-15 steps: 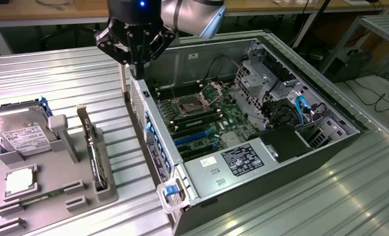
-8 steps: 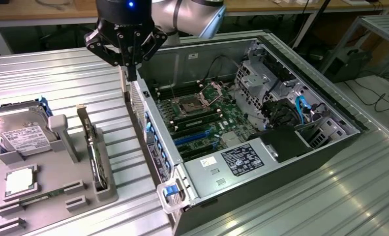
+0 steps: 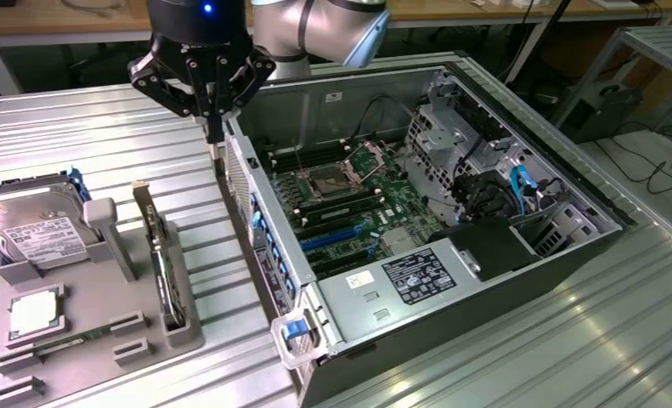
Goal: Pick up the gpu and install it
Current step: 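Reach for the gpu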
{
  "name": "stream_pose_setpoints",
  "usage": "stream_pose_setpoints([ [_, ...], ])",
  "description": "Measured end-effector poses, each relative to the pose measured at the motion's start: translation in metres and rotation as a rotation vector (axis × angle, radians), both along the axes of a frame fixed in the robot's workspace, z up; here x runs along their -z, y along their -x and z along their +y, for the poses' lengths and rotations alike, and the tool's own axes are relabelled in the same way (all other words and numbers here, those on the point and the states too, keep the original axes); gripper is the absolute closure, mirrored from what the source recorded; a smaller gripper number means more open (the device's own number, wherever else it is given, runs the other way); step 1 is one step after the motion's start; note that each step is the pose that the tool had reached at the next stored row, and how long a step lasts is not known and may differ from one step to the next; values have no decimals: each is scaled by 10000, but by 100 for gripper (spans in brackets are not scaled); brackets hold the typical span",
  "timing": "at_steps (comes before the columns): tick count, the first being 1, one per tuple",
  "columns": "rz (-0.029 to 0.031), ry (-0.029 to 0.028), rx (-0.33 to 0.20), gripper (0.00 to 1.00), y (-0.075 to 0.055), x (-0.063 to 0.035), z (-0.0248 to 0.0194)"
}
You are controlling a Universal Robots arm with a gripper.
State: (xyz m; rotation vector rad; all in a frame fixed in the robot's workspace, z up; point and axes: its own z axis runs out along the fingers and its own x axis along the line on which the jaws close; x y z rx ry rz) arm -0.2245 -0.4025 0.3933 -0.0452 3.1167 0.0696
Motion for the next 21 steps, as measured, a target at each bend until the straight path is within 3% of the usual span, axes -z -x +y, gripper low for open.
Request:
stream_pose_setpoints([
  [21, 3, -1, -98, 89, 295, 1, -13],
])
